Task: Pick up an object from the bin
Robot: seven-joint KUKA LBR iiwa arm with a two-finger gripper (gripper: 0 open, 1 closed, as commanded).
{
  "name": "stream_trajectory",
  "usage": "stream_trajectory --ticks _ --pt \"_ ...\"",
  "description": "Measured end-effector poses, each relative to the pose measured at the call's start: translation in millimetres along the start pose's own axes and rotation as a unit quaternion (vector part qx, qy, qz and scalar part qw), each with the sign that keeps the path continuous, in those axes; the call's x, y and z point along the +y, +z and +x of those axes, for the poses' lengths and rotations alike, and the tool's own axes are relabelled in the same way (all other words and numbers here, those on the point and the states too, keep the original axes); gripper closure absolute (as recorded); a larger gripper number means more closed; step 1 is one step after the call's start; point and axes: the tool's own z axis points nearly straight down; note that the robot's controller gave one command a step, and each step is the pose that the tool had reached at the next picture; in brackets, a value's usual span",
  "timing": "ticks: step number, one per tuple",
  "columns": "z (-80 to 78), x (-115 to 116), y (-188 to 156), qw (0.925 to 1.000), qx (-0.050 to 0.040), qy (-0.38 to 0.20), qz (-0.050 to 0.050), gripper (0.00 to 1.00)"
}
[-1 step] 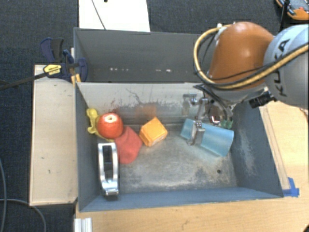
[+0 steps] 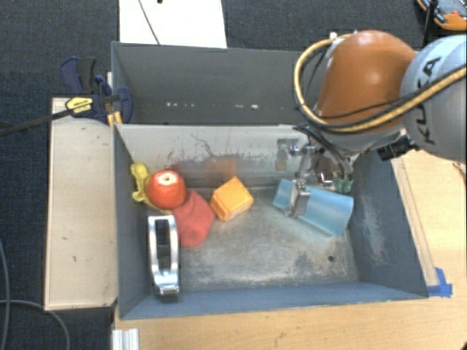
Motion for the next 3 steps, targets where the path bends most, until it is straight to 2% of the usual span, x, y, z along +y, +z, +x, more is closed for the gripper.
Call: stream_trajectory --ticks 1,2,3 --pt "-10.5 -2.8 48.0 1.0000 -0.0038 0.003 0.000 0.00" --pt "-11.5 11.4 117.5 0.9999 -0.0018 -0.012 0.000 0.00" --pt "-16.8 31.8 156.2 0.9991 0.0018 0.042 0.000 0.00"
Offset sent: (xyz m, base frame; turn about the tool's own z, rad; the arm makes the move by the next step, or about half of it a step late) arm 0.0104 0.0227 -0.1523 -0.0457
